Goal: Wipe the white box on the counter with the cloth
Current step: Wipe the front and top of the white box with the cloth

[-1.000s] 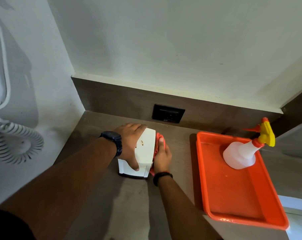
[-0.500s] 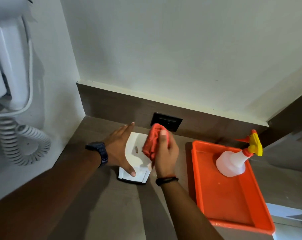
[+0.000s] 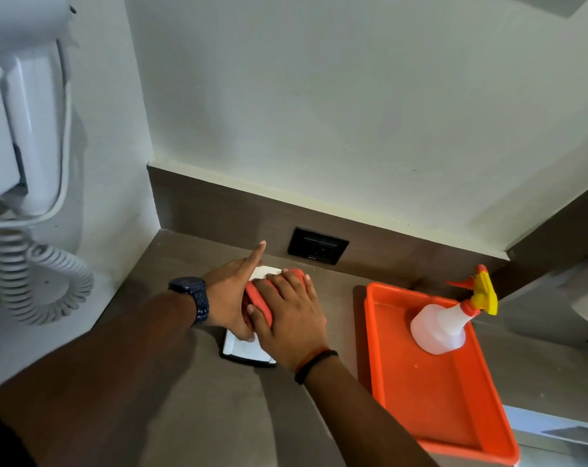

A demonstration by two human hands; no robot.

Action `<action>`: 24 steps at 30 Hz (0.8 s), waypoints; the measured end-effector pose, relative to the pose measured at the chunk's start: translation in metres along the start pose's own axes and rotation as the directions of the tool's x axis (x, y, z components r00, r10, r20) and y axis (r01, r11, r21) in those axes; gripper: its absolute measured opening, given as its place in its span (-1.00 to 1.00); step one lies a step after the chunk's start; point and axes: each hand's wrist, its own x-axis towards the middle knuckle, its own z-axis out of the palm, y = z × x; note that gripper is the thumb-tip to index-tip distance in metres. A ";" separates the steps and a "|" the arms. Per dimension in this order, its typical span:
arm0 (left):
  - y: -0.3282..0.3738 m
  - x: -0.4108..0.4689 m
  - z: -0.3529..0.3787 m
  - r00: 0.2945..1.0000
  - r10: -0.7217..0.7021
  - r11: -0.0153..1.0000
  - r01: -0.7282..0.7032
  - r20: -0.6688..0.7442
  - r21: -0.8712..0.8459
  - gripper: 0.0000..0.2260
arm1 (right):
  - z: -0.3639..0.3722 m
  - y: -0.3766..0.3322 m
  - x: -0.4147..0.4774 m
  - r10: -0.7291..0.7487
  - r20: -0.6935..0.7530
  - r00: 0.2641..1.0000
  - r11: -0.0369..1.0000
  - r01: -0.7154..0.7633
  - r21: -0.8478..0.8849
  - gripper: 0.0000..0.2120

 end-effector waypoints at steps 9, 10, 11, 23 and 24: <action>-0.002 0.002 0.003 0.998 -0.064 0.997 0.065 -0.024 0.041 0.42 | -0.005 -0.002 0.035 0.194 0.049 0.980 0.977 -0.197 0.080 -0.60; -0.001 0.002 0.002 0.998 -0.065 0.997 0.065 -0.021 0.036 0.42 | -0.004 -0.006 0.033 0.184 0.033 0.982 0.980 -0.186 0.074 -0.60; -0.001 0.002 0.002 0.998 -0.065 0.997 0.066 -0.014 0.031 0.43 | -0.003 -0.007 0.028 0.157 0.010 0.988 0.986 -0.158 0.061 -0.60; 0.004 0.004 0.005 0.988 -0.154 0.986 0.154 -0.010 0.064 0.43 | -0.003 0.020 0.020 0.229 0.012 0.973 0.957 -0.228 0.178 -0.59; 0.004 0.004 0.004 0.988 -0.156 0.986 0.156 -0.009 0.064 0.44 | -0.002 0.015 0.025 0.248 0.003 0.969 0.950 -0.244 0.197 -0.60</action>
